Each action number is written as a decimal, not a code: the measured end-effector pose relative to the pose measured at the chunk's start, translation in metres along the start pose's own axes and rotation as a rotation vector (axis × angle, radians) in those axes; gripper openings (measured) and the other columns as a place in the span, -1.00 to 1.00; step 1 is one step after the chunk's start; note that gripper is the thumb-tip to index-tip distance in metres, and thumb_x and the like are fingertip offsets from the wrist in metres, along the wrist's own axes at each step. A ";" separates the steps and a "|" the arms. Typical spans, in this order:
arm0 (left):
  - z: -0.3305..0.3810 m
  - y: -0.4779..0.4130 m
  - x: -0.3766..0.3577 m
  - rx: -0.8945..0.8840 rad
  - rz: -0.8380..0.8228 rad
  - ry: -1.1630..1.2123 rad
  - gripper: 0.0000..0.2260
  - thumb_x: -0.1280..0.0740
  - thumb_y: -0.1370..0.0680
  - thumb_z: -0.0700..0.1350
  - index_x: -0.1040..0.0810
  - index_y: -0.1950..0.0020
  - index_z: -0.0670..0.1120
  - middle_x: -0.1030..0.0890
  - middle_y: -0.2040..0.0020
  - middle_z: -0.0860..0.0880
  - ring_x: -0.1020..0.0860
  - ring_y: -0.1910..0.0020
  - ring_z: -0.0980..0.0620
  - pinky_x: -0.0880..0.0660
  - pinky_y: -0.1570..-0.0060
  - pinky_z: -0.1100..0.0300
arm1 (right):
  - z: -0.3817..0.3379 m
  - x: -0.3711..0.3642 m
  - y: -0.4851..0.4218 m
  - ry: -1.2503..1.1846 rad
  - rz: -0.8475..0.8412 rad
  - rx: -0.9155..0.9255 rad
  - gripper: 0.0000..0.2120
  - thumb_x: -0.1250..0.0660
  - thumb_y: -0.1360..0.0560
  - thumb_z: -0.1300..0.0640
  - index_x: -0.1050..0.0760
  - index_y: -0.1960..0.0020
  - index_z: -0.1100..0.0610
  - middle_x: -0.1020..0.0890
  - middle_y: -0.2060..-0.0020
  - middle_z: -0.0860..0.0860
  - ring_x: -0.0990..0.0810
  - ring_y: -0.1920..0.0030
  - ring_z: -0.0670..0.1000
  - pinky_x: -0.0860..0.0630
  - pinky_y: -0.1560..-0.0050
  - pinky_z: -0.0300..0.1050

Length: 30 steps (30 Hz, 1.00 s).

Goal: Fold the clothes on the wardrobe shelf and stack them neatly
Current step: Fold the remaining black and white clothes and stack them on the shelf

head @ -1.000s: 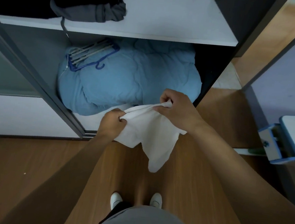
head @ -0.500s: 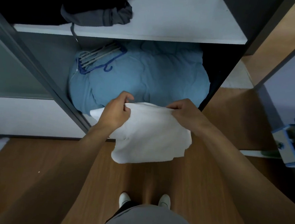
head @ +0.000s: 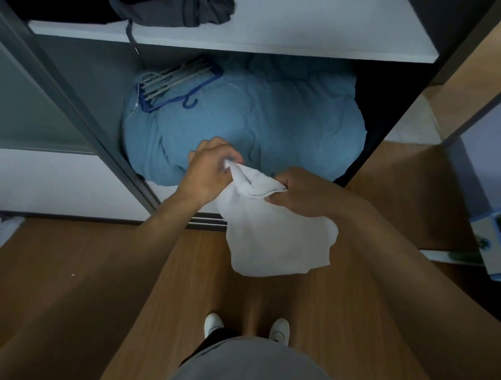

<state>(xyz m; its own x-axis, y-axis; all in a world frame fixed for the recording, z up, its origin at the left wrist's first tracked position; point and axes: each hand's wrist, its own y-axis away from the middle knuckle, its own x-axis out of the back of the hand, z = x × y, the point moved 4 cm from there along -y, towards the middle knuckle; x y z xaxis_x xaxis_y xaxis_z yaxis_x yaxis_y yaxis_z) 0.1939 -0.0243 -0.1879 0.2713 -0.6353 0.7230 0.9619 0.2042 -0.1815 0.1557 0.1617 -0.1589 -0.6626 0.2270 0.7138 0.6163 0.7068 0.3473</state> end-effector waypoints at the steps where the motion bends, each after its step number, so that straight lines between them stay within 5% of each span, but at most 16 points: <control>1: -0.001 0.000 -0.003 0.052 0.035 0.059 -0.90 -0.48 -0.49 -0.23 -0.63 0.05 -0.07 -0.55 -0.03 -0.06 -0.44 -0.08 0.01 -0.33 -0.19 0.10 | 0.001 0.000 -0.001 -0.008 -0.005 0.002 -0.67 -0.33 -0.59 0.05 -0.38 0.32 0.09 -0.48 0.34 0.05 -0.45 0.31 0.00 -0.30 0.23 -0.09; 5: -0.013 0.006 -0.022 0.360 -0.078 0.465 -0.90 -0.44 -0.54 -0.09 -0.58 0.17 0.04 -0.61 0.23 0.16 -0.53 0.22 0.26 -0.47 0.02 0.19 | 0.005 0.004 -0.002 -0.079 0.028 0.022 -0.79 -0.33 -0.59 0.04 -0.53 0.23 -0.06 -0.54 0.34 -0.15 -0.52 0.33 -0.23 -0.31 0.29 -0.35; 8: -0.017 0.020 -0.037 0.368 -0.378 0.603 -0.84 -0.32 -0.59 0.09 -0.66 -0.11 0.17 -0.68 -0.08 0.22 -0.58 -0.13 0.24 -0.48 -0.30 0.05 | 0.008 0.011 -0.001 -0.146 0.060 0.033 -0.81 -0.38 -0.56 0.09 -0.65 0.06 0.22 -0.63 0.28 0.03 -0.51 0.32 -0.14 -0.37 0.23 -0.28; 10: -0.013 0.026 -0.043 0.324 -0.497 0.698 -0.64 -0.28 -0.56 0.21 -0.57 -0.32 0.17 -0.60 -0.30 0.14 -0.51 -0.33 0.09 -0.36 -0.43 -0.02 | 0.007 0.016 -0.001 -0.190 0.066 0.046 -0.79 -0.42 -0.53 0.14 -0.62 0.18 0.28 -0.54 0.40 0.01 -0.44 0.39 -0.15 -0.32 0.31 -0.27; 13: -0.006 0.028 -0.047 0.328 -0.512 0.832 -0.54 -0.24 -0.58 0.19 -0.50 -0.42 0.03 -0.56 -0.37 -0.02 -0.49 -0.38 -0.04 -0.31 -0.47 -0.12 | 0.002 0.023 -0.001 -0.207 0.080 0.057 -0.73 -0.43 -0.51 0.14 -0.57 0.18 0.36 -0.53 0.39 0.15 -0.45 0.36 -0.06 -0.33 0.26 -0.14; 16: -0.002 0.030 -0.049 0.399 -0.480 0.953 -0.54 -0.19 -0.58 0.25 -0.53 -0.38 0.06 -0.60 -0.33 -0.01 -0.52 -0.35 -0.01 -0.45 -0.35 0.01 | -0.006 0.032 -0.001 -0.233 0.127 0.109 -0.58 -0.39 -0.54 -0.01 -0.58 0.07 0.40 -0.60 0.19 0.33 -0.54 0.30 0.12 -0.40 0.25 -0.18; 19: -0.001 0.032 -0.048 0.511 -0.442 0.958 -0.57 -0.08 -0.62 0.30 -0.53 -0.31 0.12 -0.68 -0.19 0.10 -0.61 -0.22 0.11 -0.52 -0.13 0.14 | -0.012 0.040 -0.003 -0.263 0.176 0.119 -0.63 -0.34 -0.54 -0.11 -0.67 0.19 0.19 -0.65 0.35 0.07 -0.55 0.35 -0.11 -0.38 0.33 -0.43; 21: 0.000 0.032 -0.050 0.529 -0.442 0.951 -0.54 -0.03 -0.64 0.30 -0.51 -0.35 0.11 -0.68 -0.18 0.09 -0.63 -0.17 0.13 -0.55 -0.06 0.20 | -0.012 0.042 -0.005 -0.262 0.208 0.106 -0.60 -0.35 -0.56 -0.05 -0.58 0.28 0.25 -0.52 0.46 -0.03 -0.44 0.43 -0.14 -0.32 0.38 -0.42; 23: 0.003 0.031 -0.050 0.518 -0.440 1.002 -0.50 -0.02 -0.63 0.30 -0.48 -0.39 0.06 -0.64 -0.26 0.03 -0.62 -0.20 0.09 -0.56 -0.11 0.18 | -0.008 0.042 -0.007 -0.259 0.230 0.093 -0.54 -0.34 -0.57 -0.02 -0.43 0.33 0.31 -0.37 0.46 0.01 -0.33 0.44 -0.10 -0.26 0.42 -0.35; 26: 0.009 0.034 -0.048 0.507 -0.494 1.122 -0.34 -0.07 -0.53 0.38 -0.41 -0.47 -0.01 -0.61 -0.32 -0.04 -0.56 -0.30 -0.01 -0.49 -0.31 0.04 | -0.002 0.042 -0.009 -0.280 0.245 0.041 -0.53 -0.34 -0.57 -0.03 -0.45 0.24 0.38 -0.41 0.41 0.13 -0.37 0.38 -0.03 -0.31 0.32 -0.20; 28: 0.009 0.037 -0.048 0.447 -0.580 0.971 -0.33 -0.24 -0.53 0.33 -0.36 -0.50 -0.05 -0.56 -0.36 -0.08 -0.52 -0.35 -0.07 -0.41 -0.39 -0.08 | 0.003 0.044 -0.009 -0.327 0.258 -0.003 -0.55 -0.35 -0.56 -0.04 -0.54 0.09 0.41 -0.57 0.24 0.32 -0.46 0.30 0.02 -0.40 0.24 -0.11; 30: 0.012 0.043 -0.052 0.311 -0.738 0.687 -0.37 -0.43 -0.48 0.16 -0.38 -0.49 -0.01 -0.56 -0.36 -0.02 -0.52 -0.35 -0.02 -0.41 -0.39 -0.08 | 0.007 0.048 -0.011 -0.372 0.274 -0.051 -0.60 -0.39 -0.53 -0.03 -0.61 0.02 0.35 -0.64 0.07 0.29 -0.55 0.26 0.02 -0.48 0.22 -0.16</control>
<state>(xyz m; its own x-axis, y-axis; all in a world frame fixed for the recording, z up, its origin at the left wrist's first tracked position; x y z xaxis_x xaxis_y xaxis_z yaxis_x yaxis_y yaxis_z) 0.2210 0.0265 -0.2259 -0.3243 -0.9453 0.0336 0.8716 -0.2848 0.3990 0.1142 0.1694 -0.1320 -0.5746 0.6321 0.5200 0.8038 0.5556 0.2127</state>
